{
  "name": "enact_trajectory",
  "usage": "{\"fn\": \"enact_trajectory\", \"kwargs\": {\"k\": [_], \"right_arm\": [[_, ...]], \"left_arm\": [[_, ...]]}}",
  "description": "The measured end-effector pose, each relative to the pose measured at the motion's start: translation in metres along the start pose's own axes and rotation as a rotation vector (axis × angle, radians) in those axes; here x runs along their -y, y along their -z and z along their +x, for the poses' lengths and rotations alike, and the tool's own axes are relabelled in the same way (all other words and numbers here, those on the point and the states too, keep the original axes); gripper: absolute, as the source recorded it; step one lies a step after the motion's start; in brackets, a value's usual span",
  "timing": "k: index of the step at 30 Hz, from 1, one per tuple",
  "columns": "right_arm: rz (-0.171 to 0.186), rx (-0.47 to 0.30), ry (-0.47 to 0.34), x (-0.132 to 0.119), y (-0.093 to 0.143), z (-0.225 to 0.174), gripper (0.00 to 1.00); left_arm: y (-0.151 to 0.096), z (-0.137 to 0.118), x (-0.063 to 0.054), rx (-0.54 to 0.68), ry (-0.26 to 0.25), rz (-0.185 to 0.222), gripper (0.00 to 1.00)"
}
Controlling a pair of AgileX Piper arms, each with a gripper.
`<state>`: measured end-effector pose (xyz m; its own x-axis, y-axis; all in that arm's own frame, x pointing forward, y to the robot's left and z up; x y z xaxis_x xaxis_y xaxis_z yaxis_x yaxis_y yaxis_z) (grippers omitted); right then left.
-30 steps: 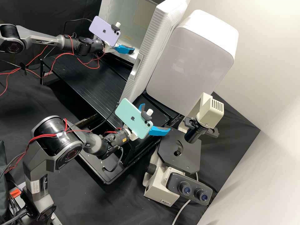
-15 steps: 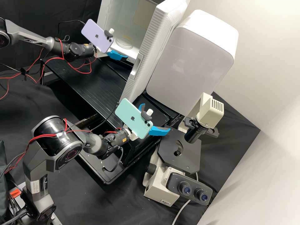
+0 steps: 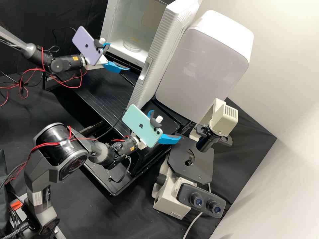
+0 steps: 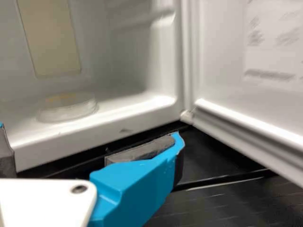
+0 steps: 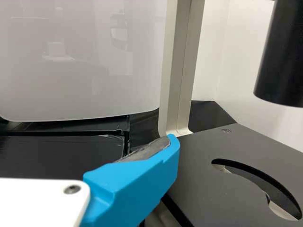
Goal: Place the petri dish in the incubator
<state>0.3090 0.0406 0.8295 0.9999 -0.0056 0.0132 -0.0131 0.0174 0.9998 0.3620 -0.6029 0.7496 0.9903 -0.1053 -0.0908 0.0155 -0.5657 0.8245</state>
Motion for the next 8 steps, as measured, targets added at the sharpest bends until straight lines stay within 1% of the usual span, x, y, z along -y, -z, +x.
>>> {"fn": "enact_trajectory", "kwargs": {"k": [2, 5, 6, 8], "right_arm": [[0.0, 0.0, 0.0, 0.0, 0.0, 0.0, 1.0], [0.0, 0.0, 0.0, 0.0, 0.0, 0.0, 1.0], [0.0, 0.0, 0.0, 0.0, 0.0, 0.0, 1.0], [0.0, 0.0, 0.0, 0.0, 0.0, 0.0, 1.0]], "left_arm": [[0.0, -0.01, 0.0, 0.021, -0.025, -0.012, 1.0], [0.001, -0.021, 0.002, 0.047, -0.047, -0.027, 1.0], [0.002, -0.025, 0.004, 0.052, -0.044, -0.026, 1.0], [0.003, -0.032, 0.007, 0.063, -0.039, -0.038, 1.0]]}}
